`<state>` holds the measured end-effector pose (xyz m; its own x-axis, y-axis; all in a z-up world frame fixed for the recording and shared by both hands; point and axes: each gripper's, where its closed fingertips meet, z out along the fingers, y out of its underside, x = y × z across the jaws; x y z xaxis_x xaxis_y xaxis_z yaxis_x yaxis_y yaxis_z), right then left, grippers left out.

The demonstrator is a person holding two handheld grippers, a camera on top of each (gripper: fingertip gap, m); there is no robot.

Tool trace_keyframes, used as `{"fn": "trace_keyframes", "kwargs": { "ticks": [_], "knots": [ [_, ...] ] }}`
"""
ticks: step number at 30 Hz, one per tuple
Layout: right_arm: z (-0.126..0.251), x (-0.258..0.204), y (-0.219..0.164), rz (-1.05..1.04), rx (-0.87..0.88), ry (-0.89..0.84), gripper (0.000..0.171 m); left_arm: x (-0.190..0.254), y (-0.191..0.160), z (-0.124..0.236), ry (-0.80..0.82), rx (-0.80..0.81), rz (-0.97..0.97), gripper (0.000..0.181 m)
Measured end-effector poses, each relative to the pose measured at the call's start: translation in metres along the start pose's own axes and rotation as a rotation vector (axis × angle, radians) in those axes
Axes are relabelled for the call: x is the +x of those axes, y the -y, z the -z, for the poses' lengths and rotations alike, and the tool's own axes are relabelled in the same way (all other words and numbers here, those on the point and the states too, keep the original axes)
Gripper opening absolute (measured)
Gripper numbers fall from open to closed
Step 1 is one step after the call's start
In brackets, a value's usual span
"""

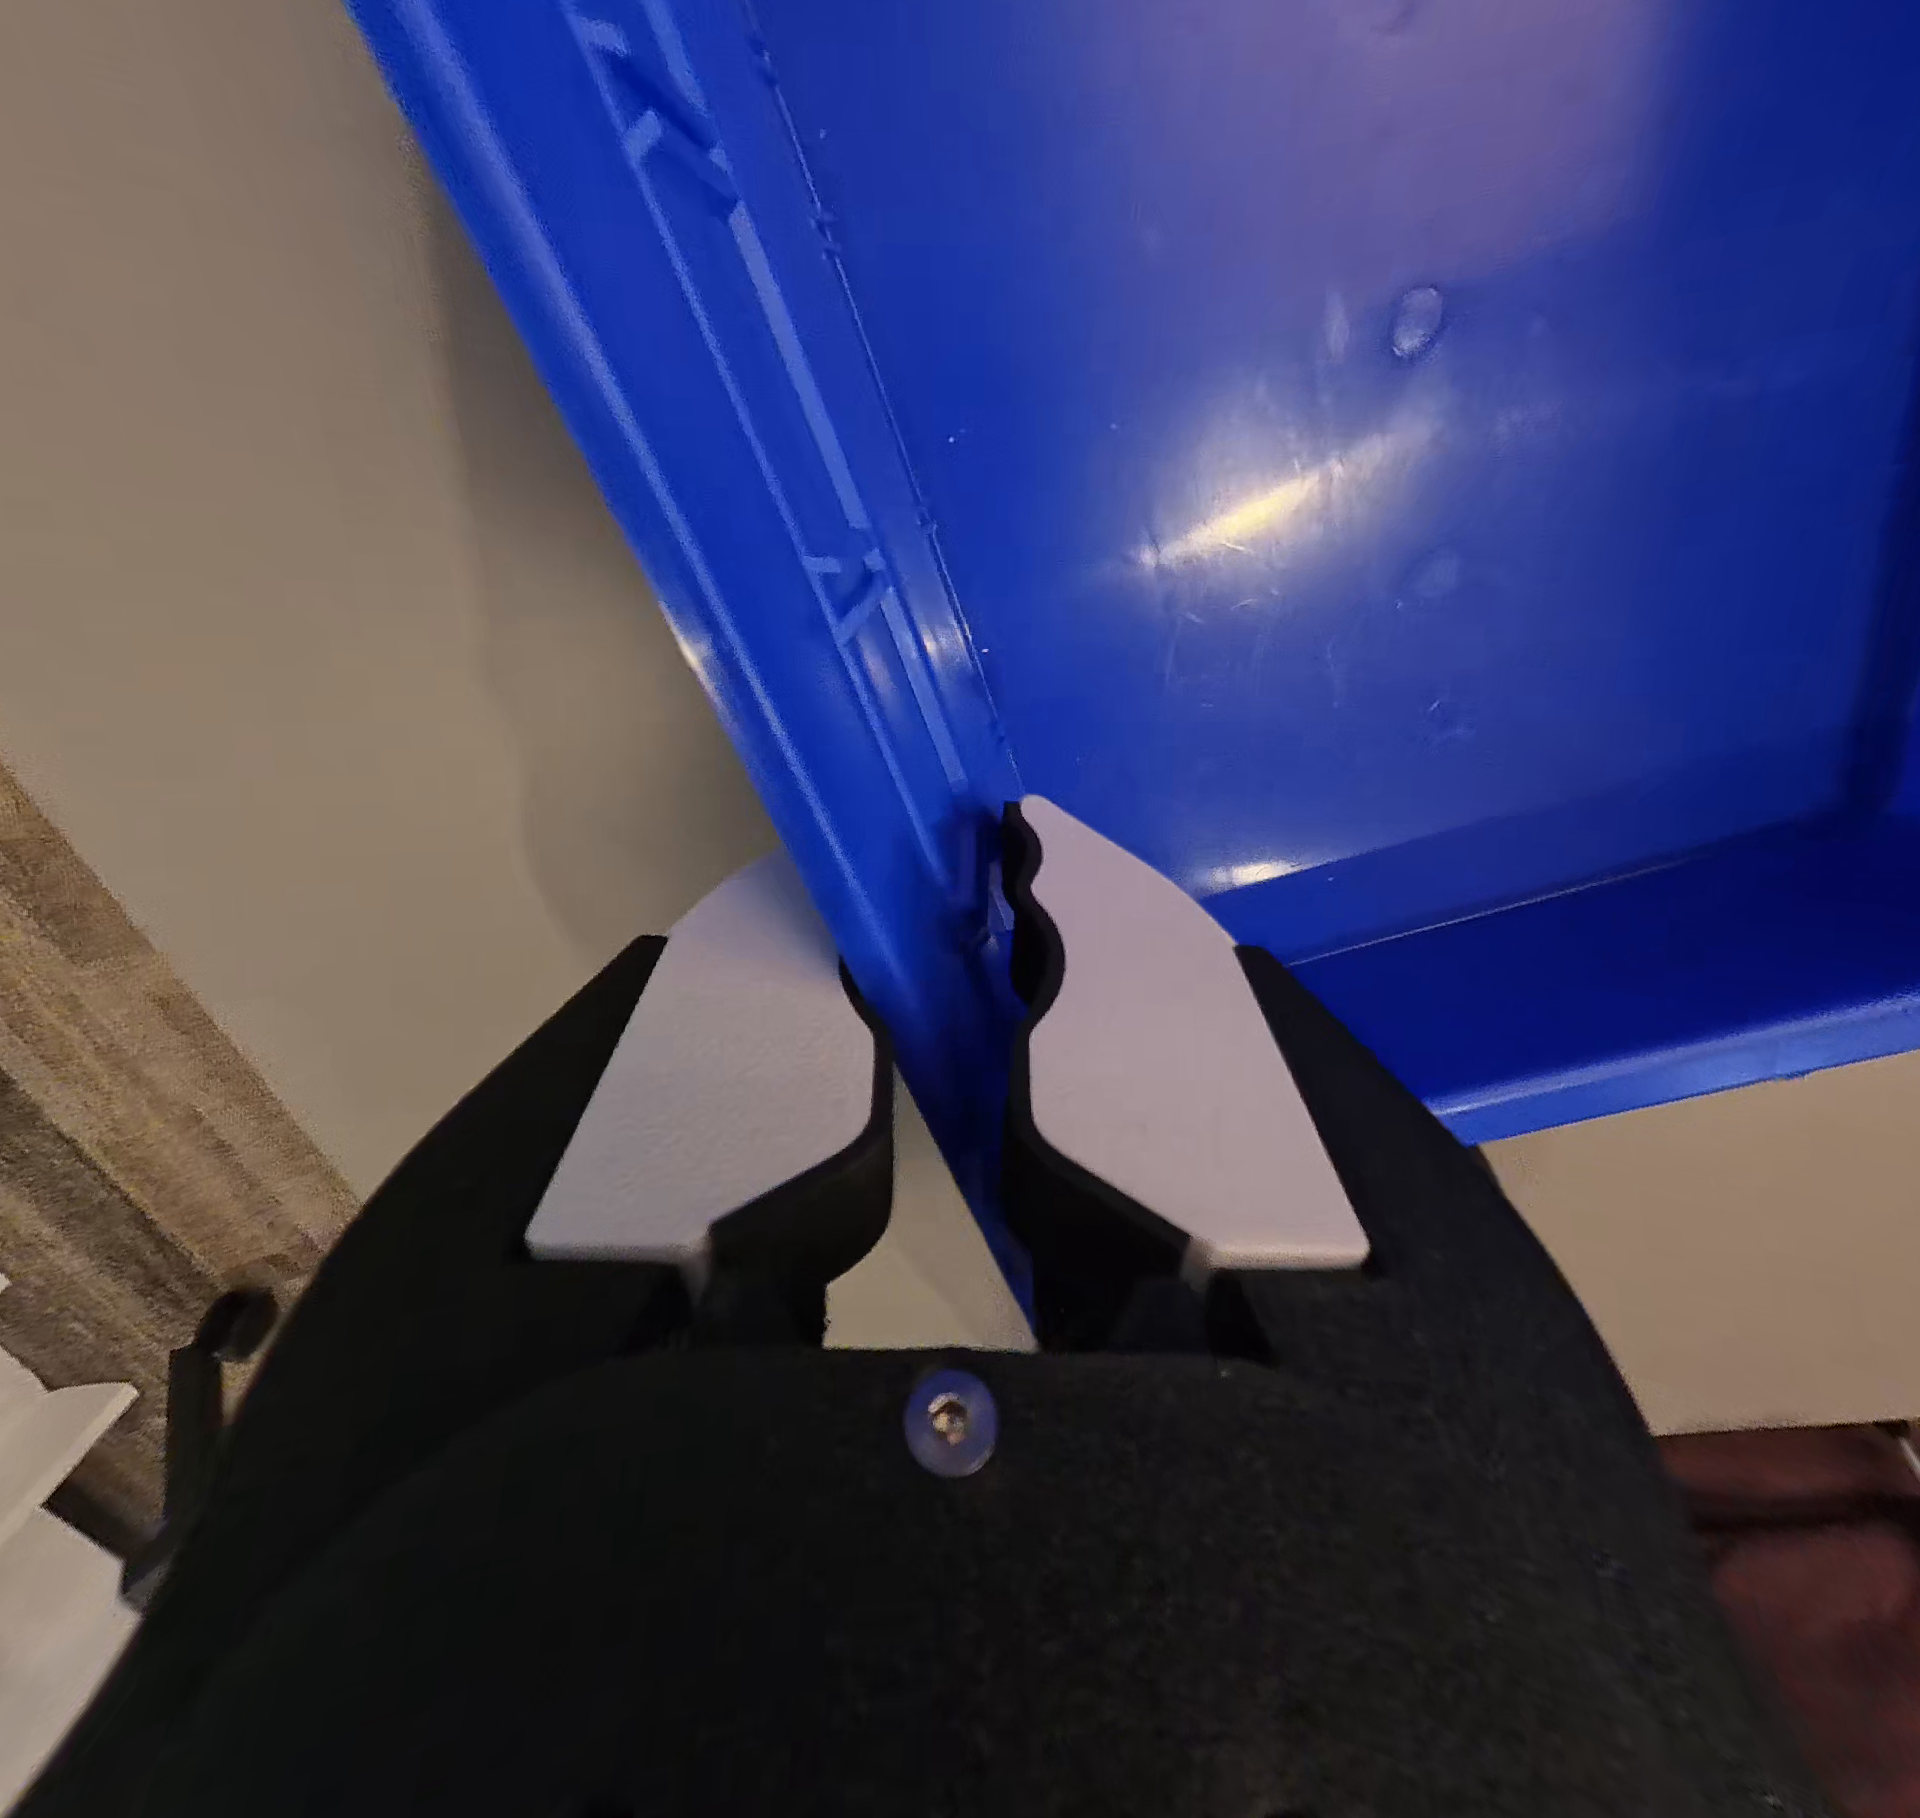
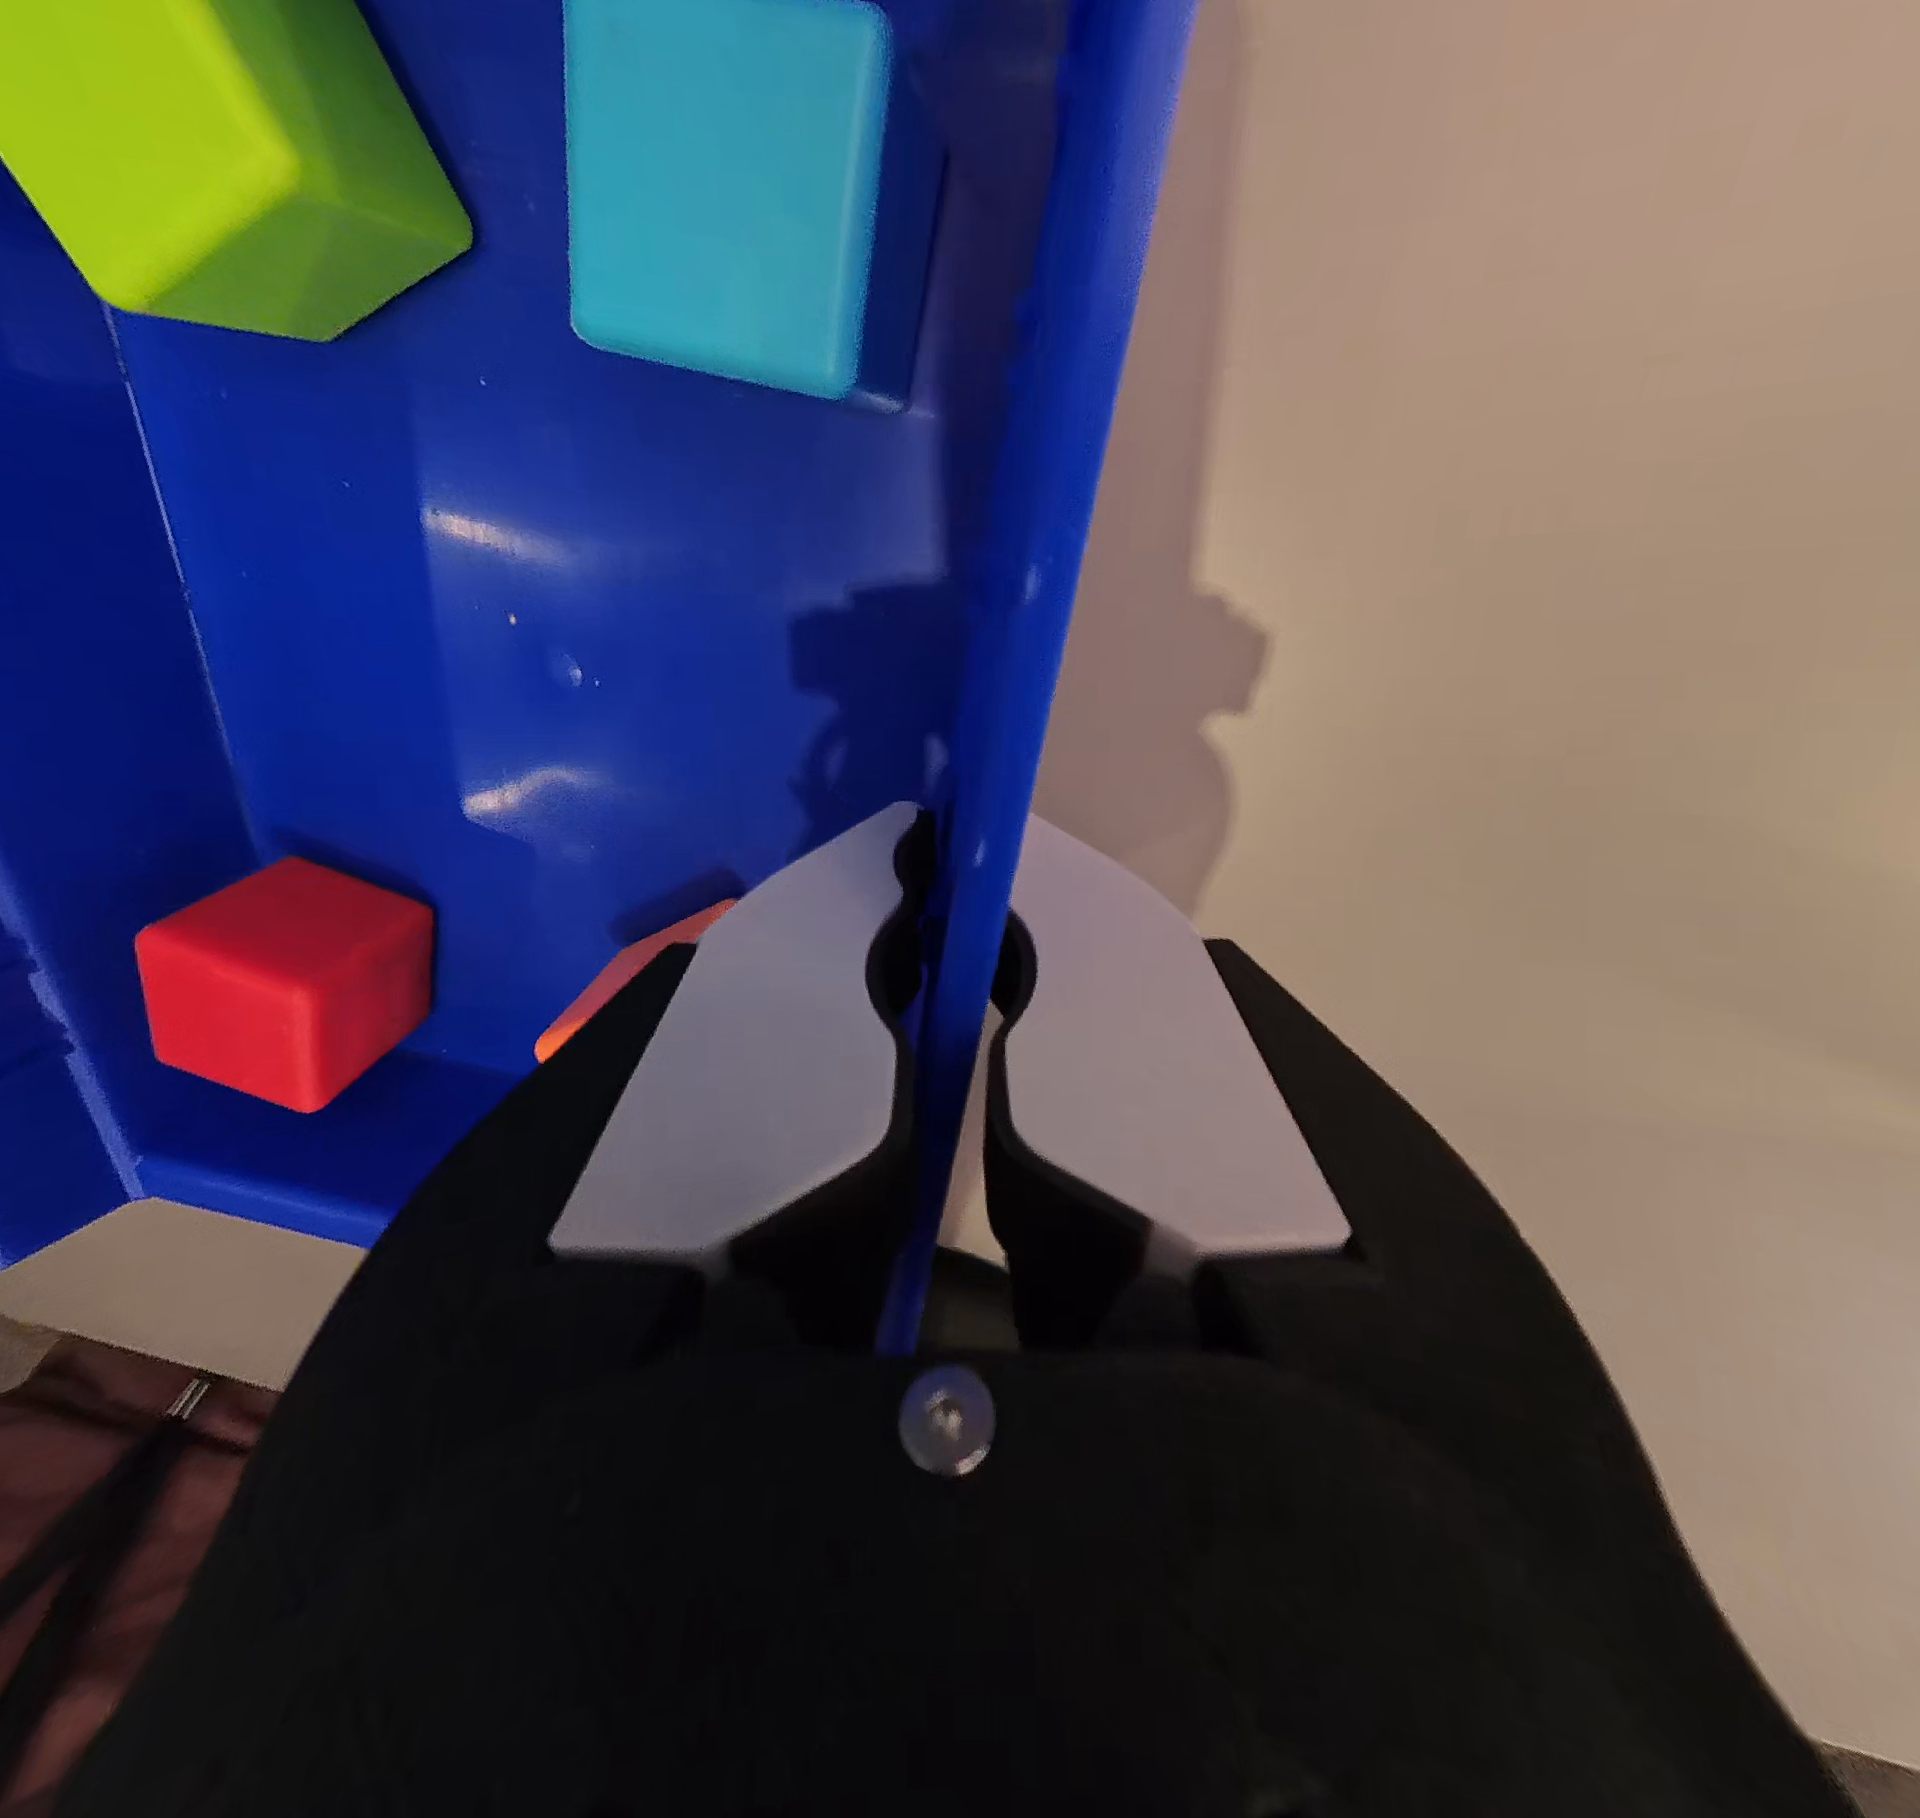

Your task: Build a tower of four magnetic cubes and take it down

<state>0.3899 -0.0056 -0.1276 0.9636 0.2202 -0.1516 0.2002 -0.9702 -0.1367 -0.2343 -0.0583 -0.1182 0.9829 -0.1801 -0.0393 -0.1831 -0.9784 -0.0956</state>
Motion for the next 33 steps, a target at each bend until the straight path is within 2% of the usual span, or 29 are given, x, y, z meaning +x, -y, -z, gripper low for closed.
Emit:
{"fn": "trace_keyframes", "kwargs": {
  "ticks": [7, 15, 23, 25, 29, 33],
  "knots": [
    [-0.006, -0.044, -0.002, 0.074, -0.057, -0.006, 0.009, 0.039, 0.013, -0.001, 0.043, -0.018, -0.113, 0.025],
    [-0.009, -0.067, -0.007, 0.177, -0.101, 0.000, 0.012, 0.084, 0.024, -0.001, 0.107, -0.010, -0.237, 0.033],
    [-0.021, -0.067, 0.004, 0.173, -0.090, -0.001, 0.020, 0.121, 0.031, -0.001, 0.133, 0.019, -0.315, 0.035],
    [-0.027, -0.065, 0.002, 0.183, -0.127, -0.018, 0.011, 0.126, 0.030, -0.001, 0.148, 0.016, -0.324, 0.037],
    [-0.029, -0.066, 0.001, 0.163, -0.134, 0.019, 0.008, 0.129, 0.029, -0.001, 0.202, 0.006, -0.343, 0.043],
    [-0.027, -0.055, -0.001, 0.128, -0.131, 0.021, 0.008, 0.155, 0.036, -0.001, 0.085, 0.064, -0.350, 0.043]
  ]
}}
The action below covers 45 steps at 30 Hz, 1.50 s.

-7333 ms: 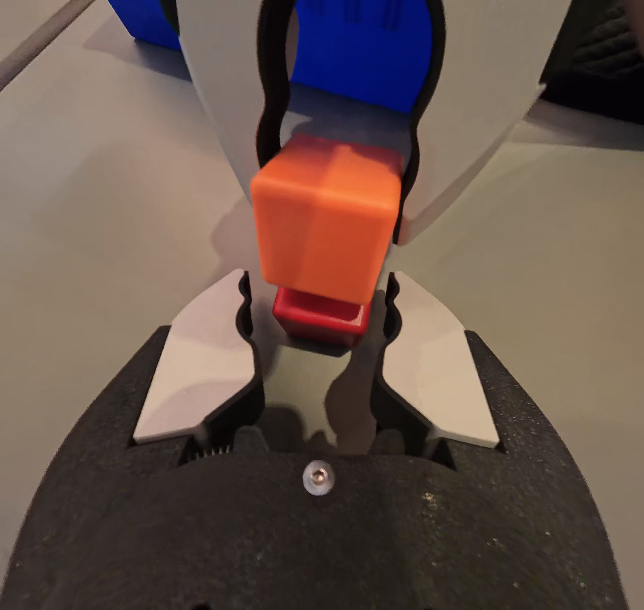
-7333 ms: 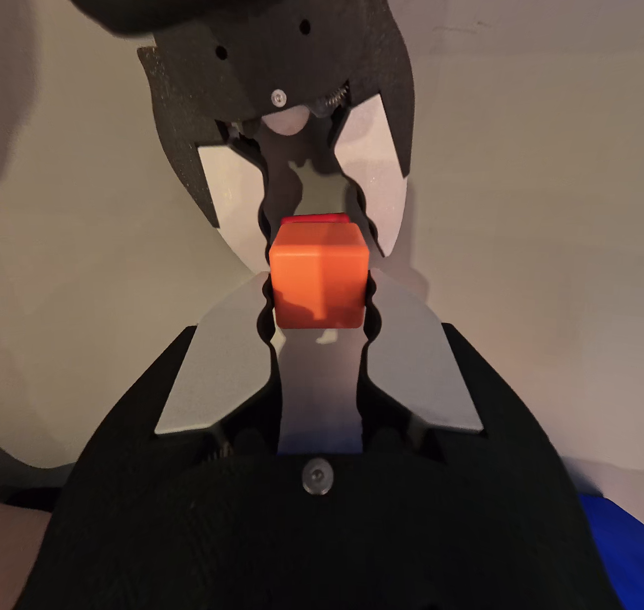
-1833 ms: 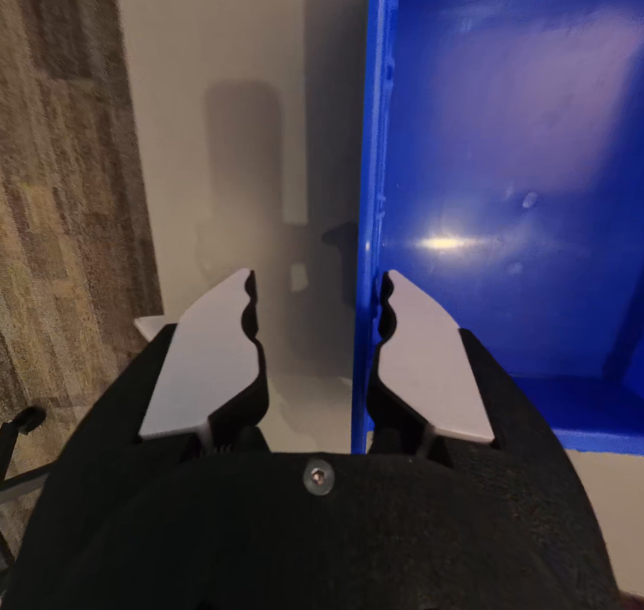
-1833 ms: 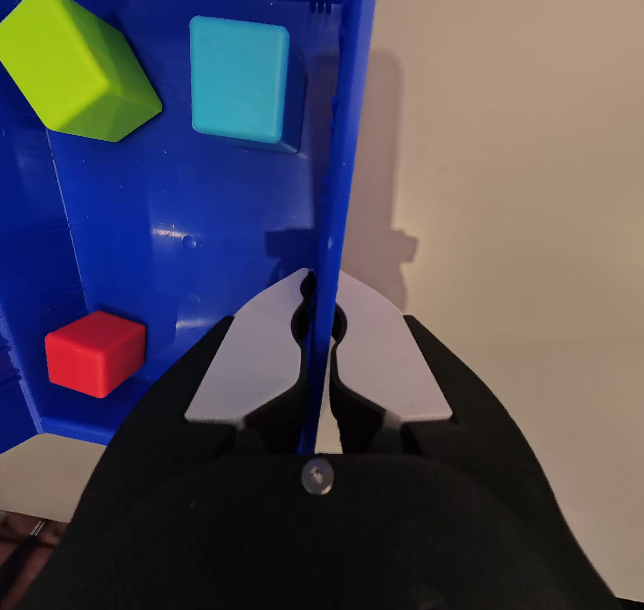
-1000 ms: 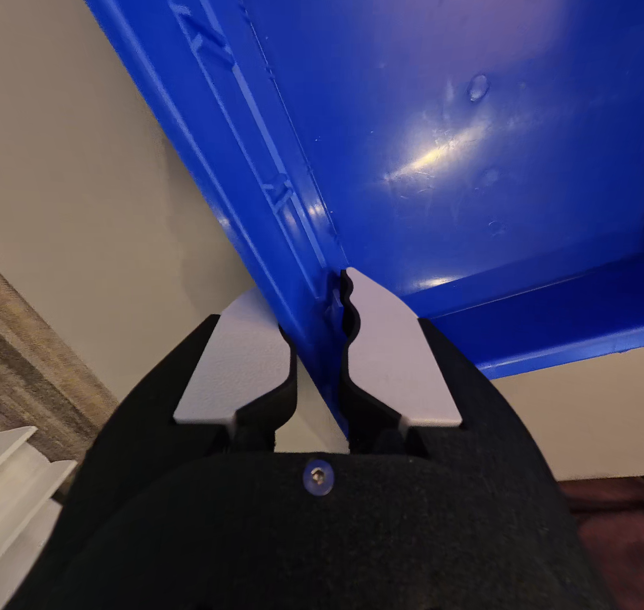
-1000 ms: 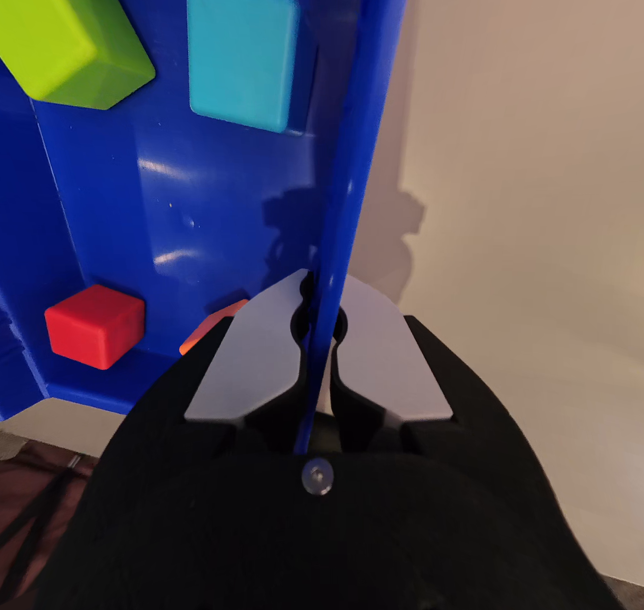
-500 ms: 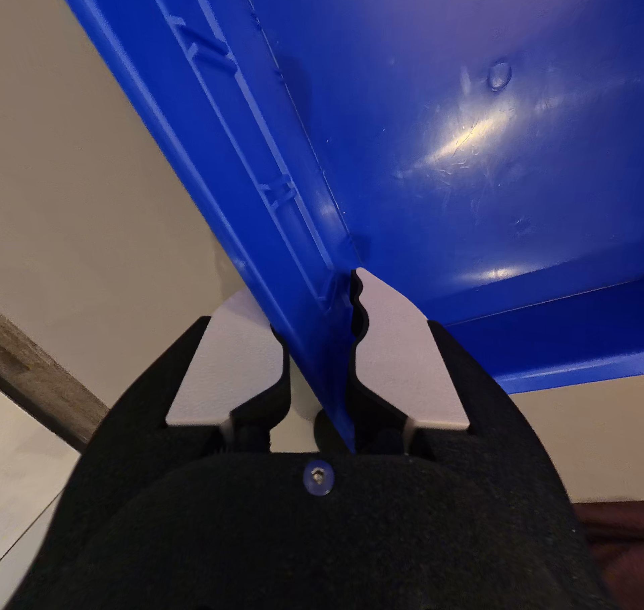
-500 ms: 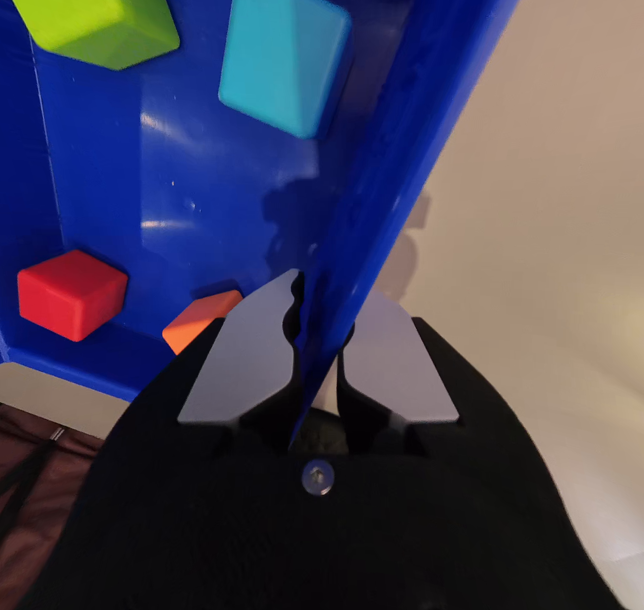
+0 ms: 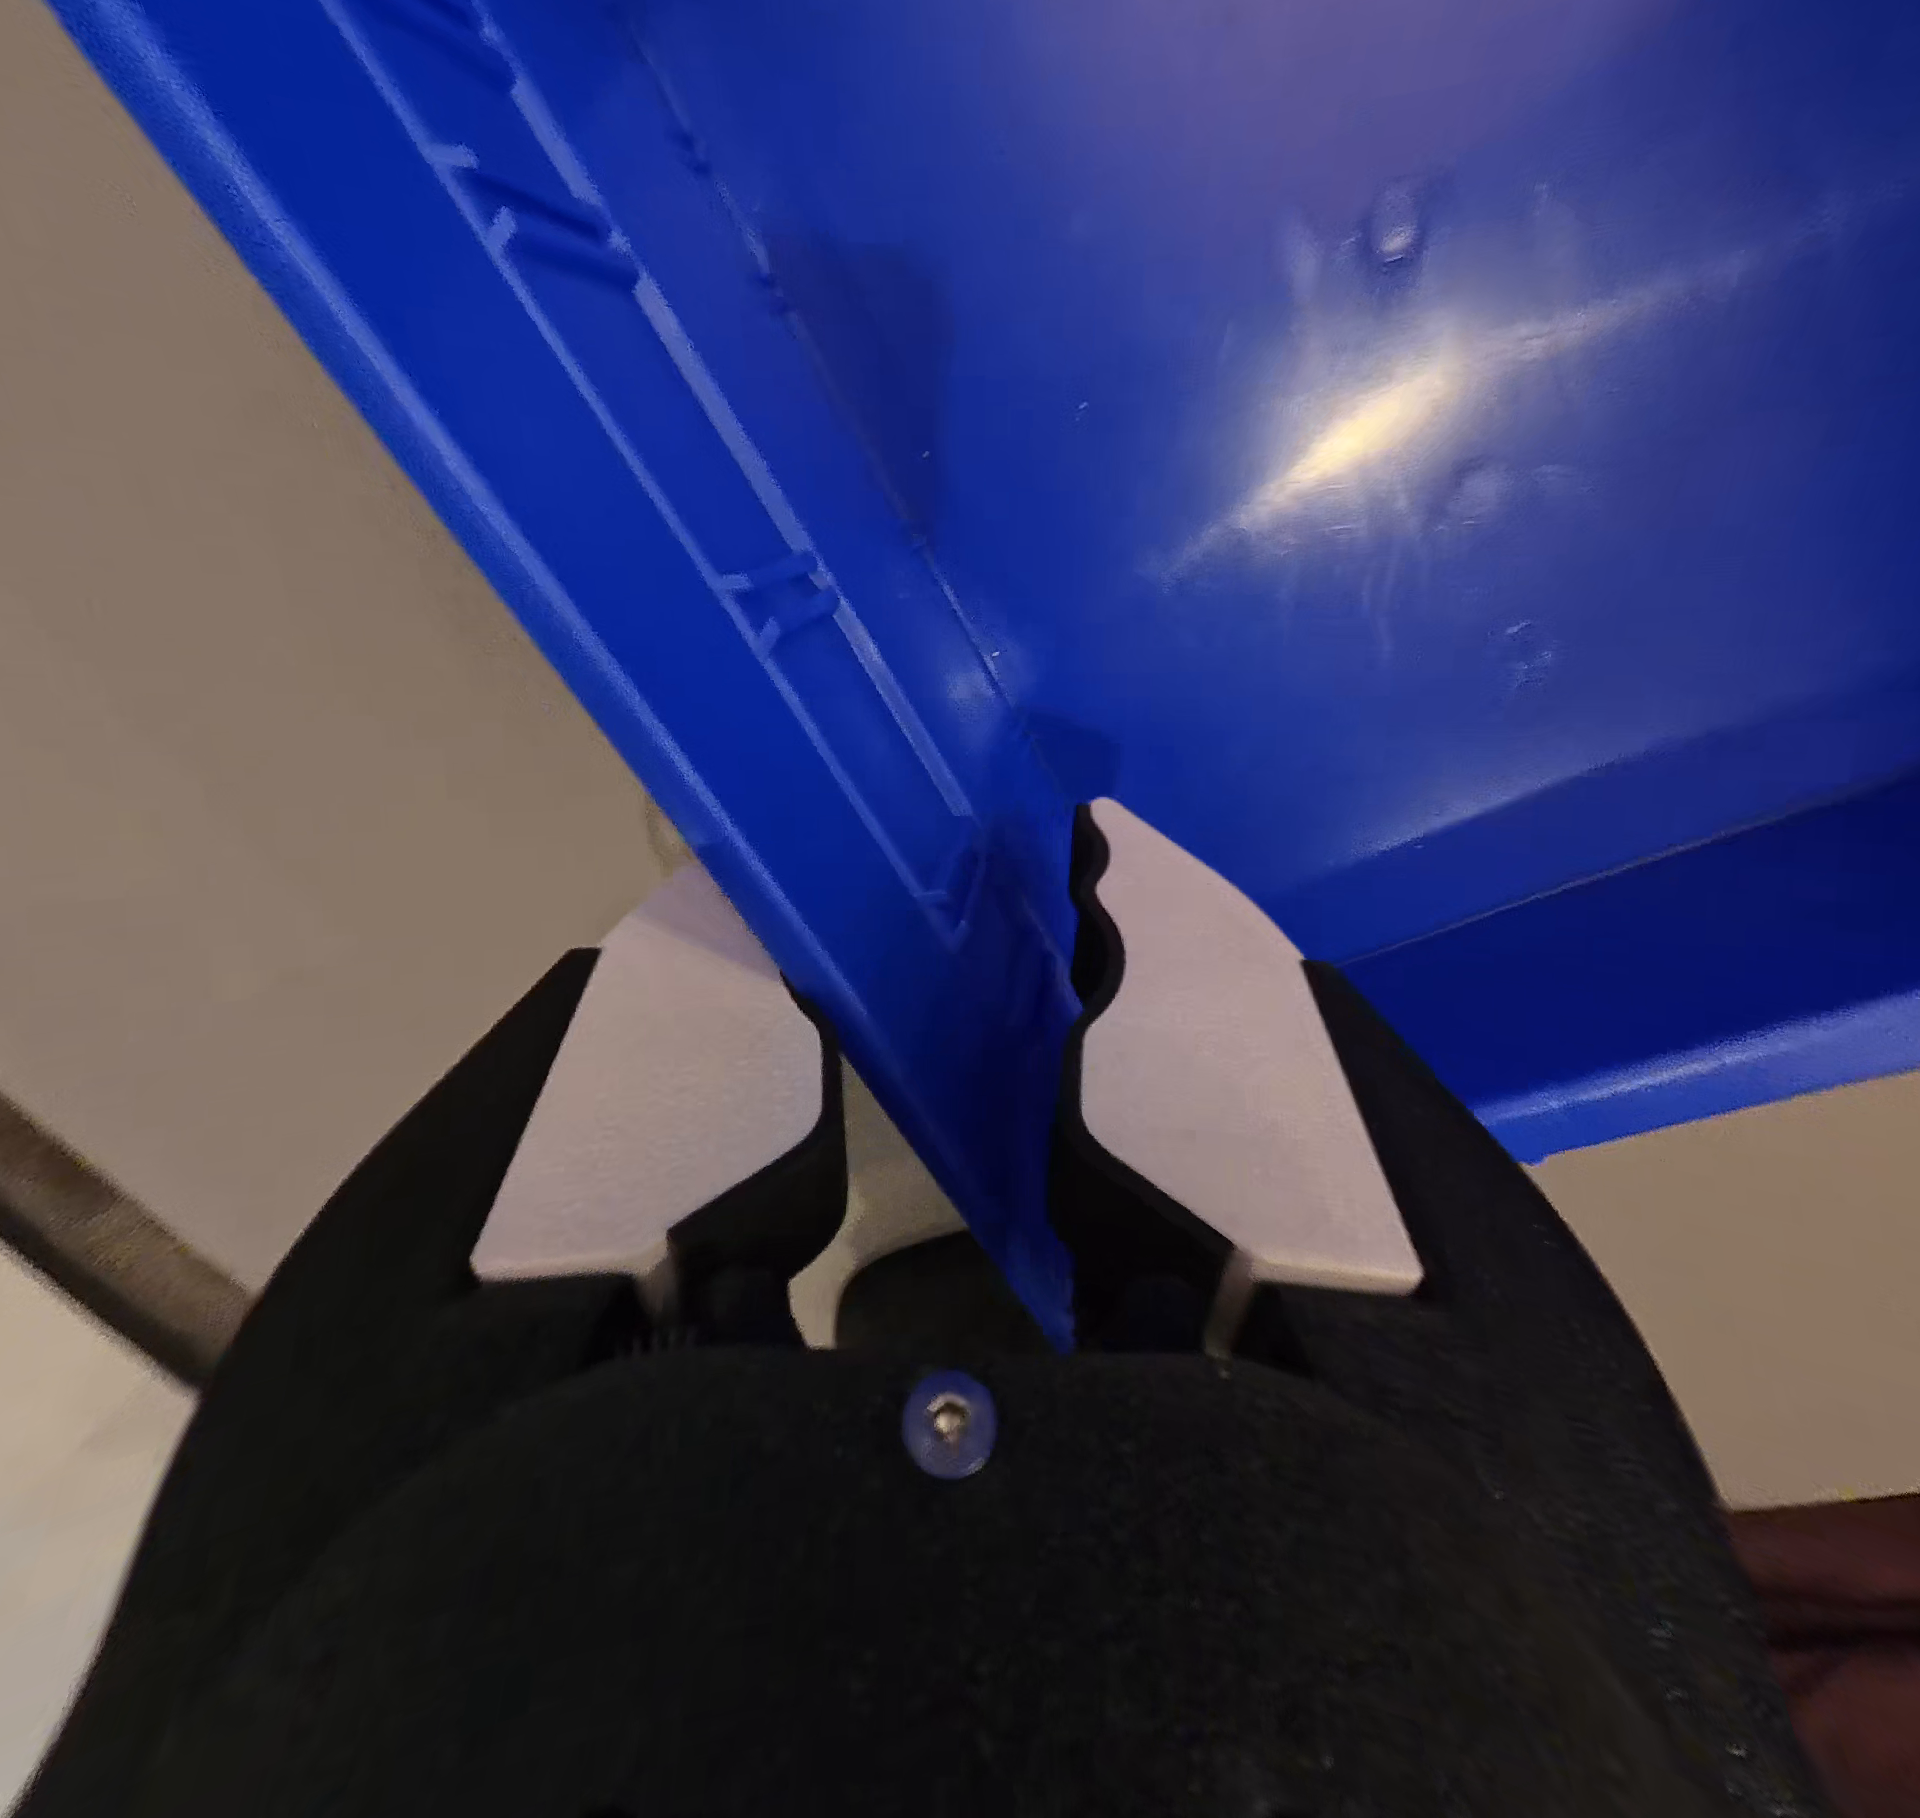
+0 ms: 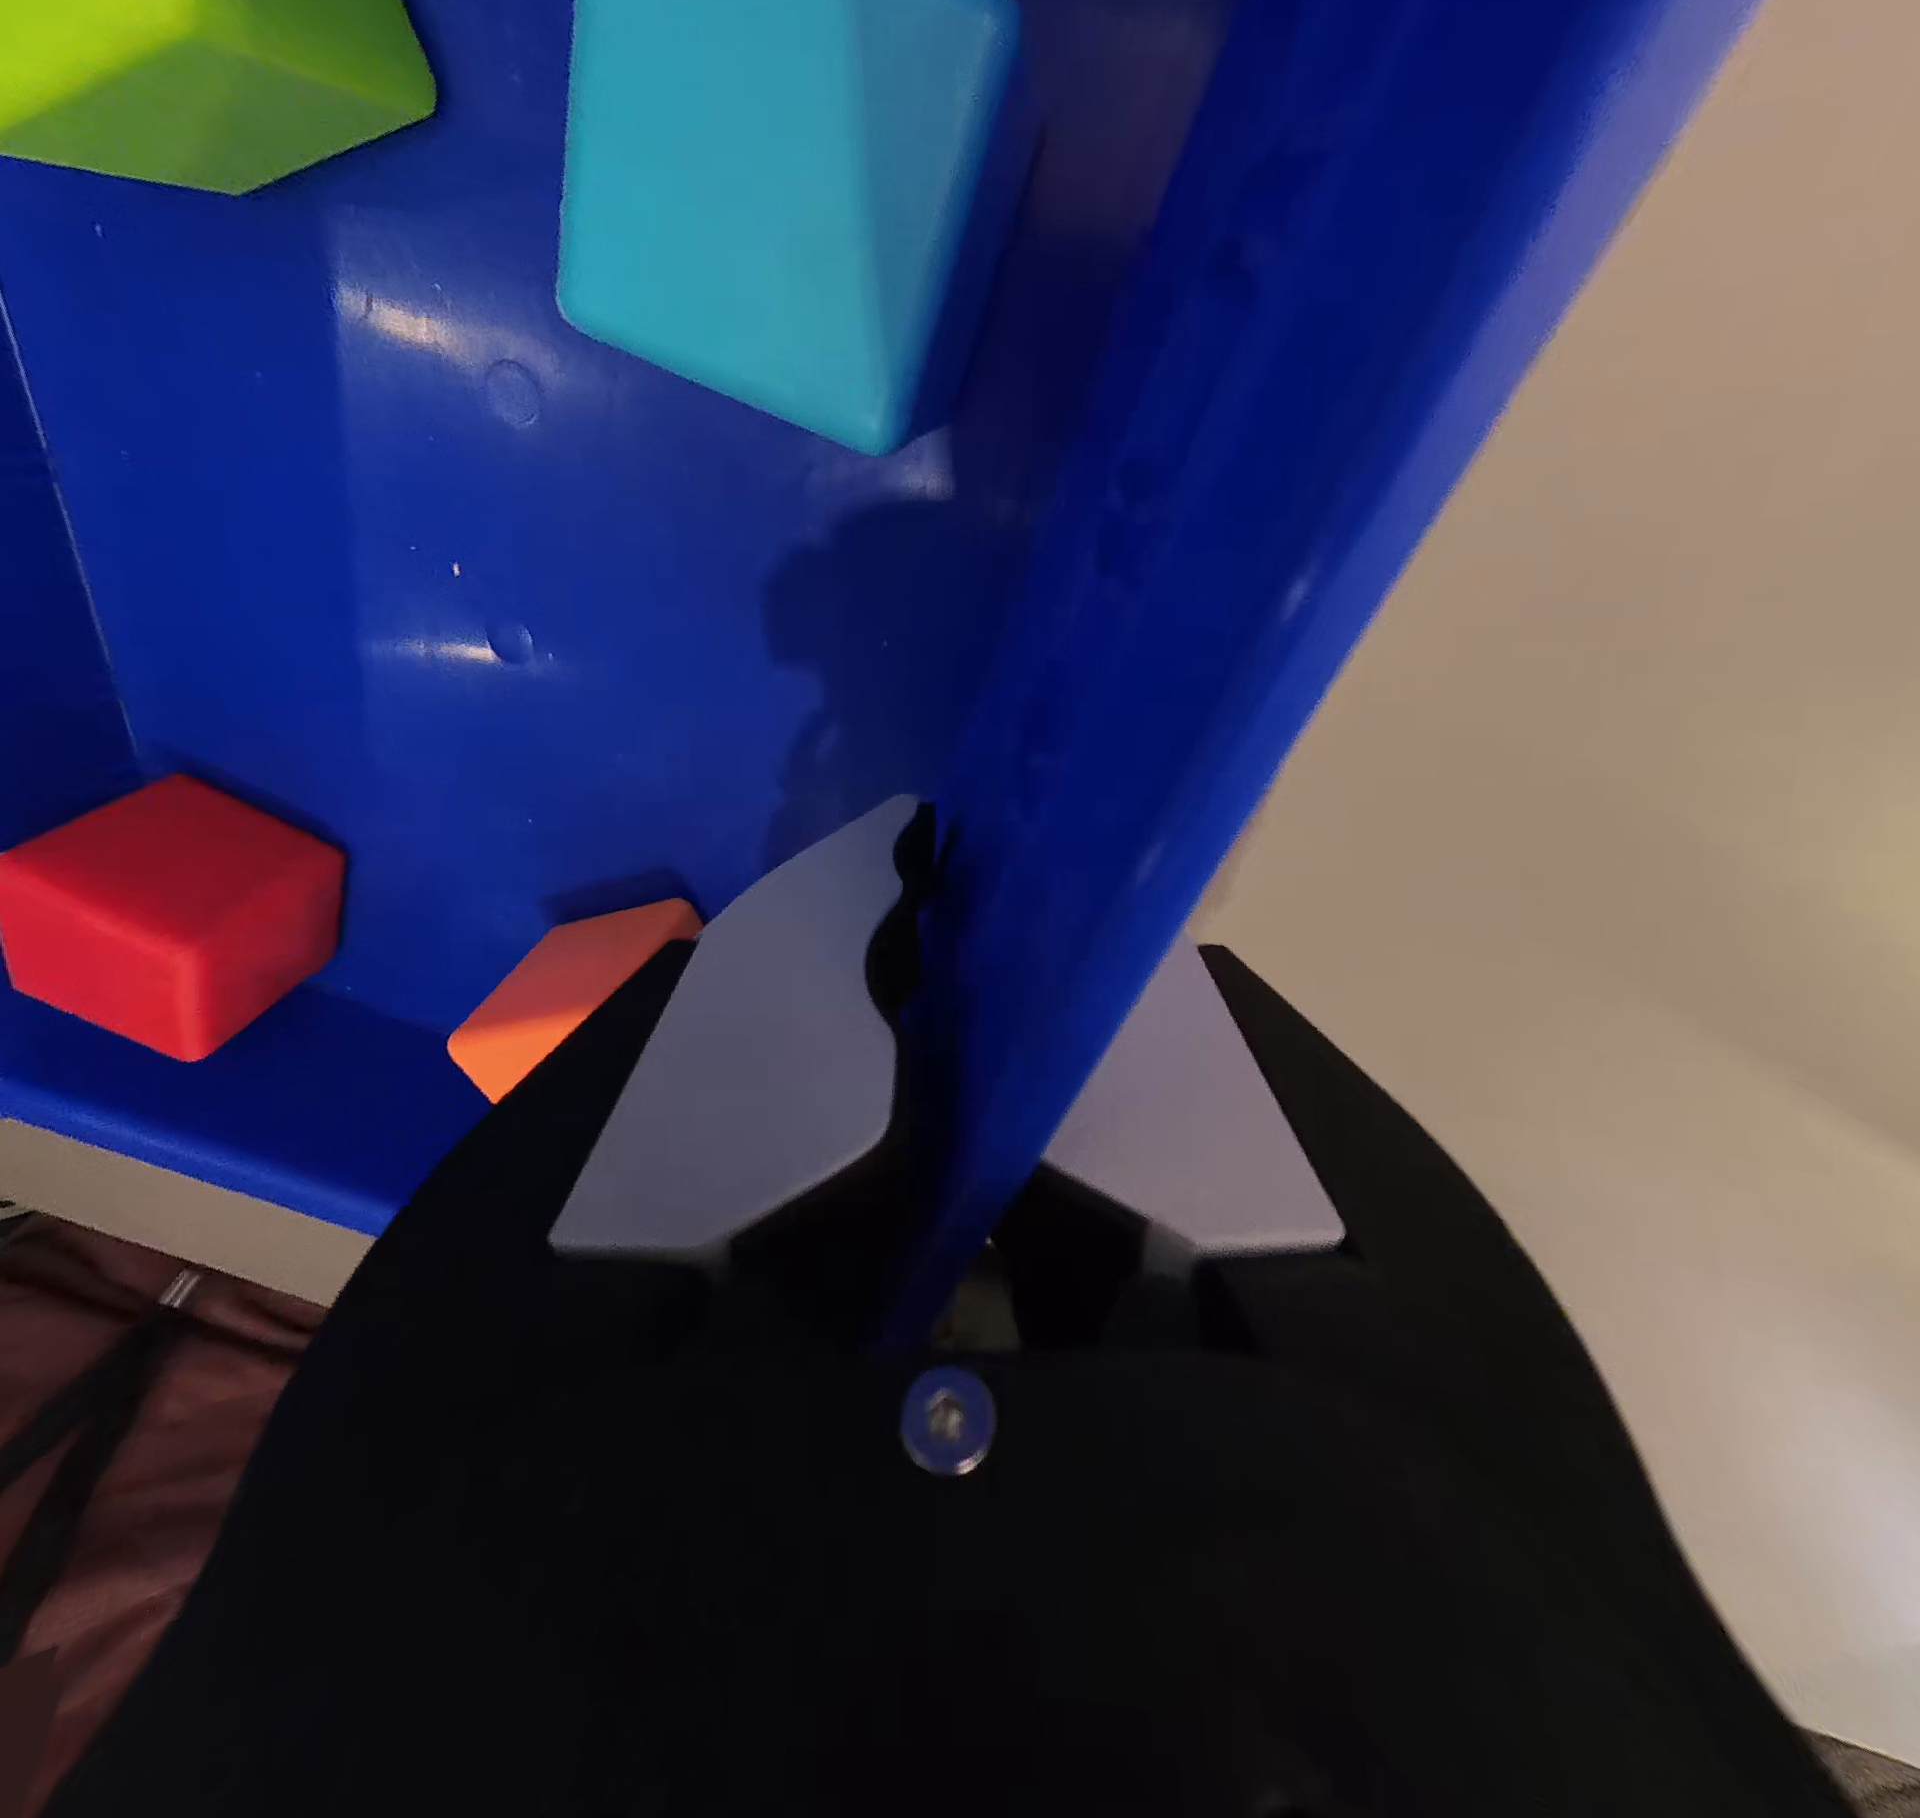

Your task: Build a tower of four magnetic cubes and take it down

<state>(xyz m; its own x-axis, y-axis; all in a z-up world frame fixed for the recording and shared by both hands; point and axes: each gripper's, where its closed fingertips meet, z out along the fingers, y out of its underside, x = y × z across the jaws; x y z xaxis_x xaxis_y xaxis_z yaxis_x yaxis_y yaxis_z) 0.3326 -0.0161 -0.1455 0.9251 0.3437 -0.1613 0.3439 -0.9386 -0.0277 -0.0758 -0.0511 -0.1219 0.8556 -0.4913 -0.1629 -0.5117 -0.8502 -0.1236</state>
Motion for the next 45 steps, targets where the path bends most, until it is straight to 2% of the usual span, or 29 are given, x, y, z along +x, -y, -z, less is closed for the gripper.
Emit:
{"fn": "trace_keyframes", "kwargs": {
  "ticks": [6, 7, 9, 13, 15, 20, 27, 32, 36, 39, 42, 45],
  "knots": [
    [0.005, 0.033, -0.010, -0.065, -0.023, 0.010, 0.007, 0.035, 0.028, 0.003, -0.123, 0.120, -0.040, 0.048],
    [0.006, 0.037, -0.012, -0.074, -0.035, 0.020, 0.007, 0.041, 0.032, 0.004, -0.148, 0.137, -0.048, 0.053],
    [0.008, 0.046, -0.015, -0.080, -0.048, 0.036, 0.007, 0.057, 0.039, 0.008, -0.240, 0.169, -0.064, 0.065],
    [0.012, 0.065, -0.026, -0.104, -0.068, 0.035, 0.007, 0.080, 0.049, 0.028, -0.484, 0.248, -0.060, 0.072],
    [0.015, 0.071, -0.035, -0.115, -0.084, 0.038, 0.007, 0.072, 0.052, 0.040, -0.515, 0.295, -0.025, 0.067],
    [0.034, 0.075, -0.050, -0.147, -0.083, 0.066, 0.007, 0.044, 0.047, 0.083, -0.514, 0.434, -0.028, 0.073],
    [0.101, 0.062, -0.048, -0.166, -0.079, 0.001, 0.007, -0.039, 0.004, 0.132, -0.300, 0.554, 0.088, 0.071],
    [0.150, 0.014, -0.019, -0.123, -0.075, 0.009, 0.007, -0.097, -0.029, 0.144, -0.204, 0.612, 0.266, 0.065],
    [0.167, -0.051, 0.021, -0.049, -0.058, 0.036, 0.007, -0.130, -0.050, 0.131, -0.209, 0.591, 0.371, 0.066],
    [0.166, -0.113, 0.055, 0.049, -0.062, 0.048, 0.007, -0.164, -0.077, 0.122, -0.156, 0.570, 0.482, 0.065],
    [0.155, -0.180, 0.086, 0.154, -0.082, 0.072, 0.007, -0.197, -0.100, 0.126, -0.106, 0.620, 0.632, 0.058],
    [0.136, -0.249, 0.115, 0.238, -0.090, 0.114, 0.007, -0.216, -0.121, 0.132, -0.066, 0.656, 0.700, 0.062]
  ]
}}
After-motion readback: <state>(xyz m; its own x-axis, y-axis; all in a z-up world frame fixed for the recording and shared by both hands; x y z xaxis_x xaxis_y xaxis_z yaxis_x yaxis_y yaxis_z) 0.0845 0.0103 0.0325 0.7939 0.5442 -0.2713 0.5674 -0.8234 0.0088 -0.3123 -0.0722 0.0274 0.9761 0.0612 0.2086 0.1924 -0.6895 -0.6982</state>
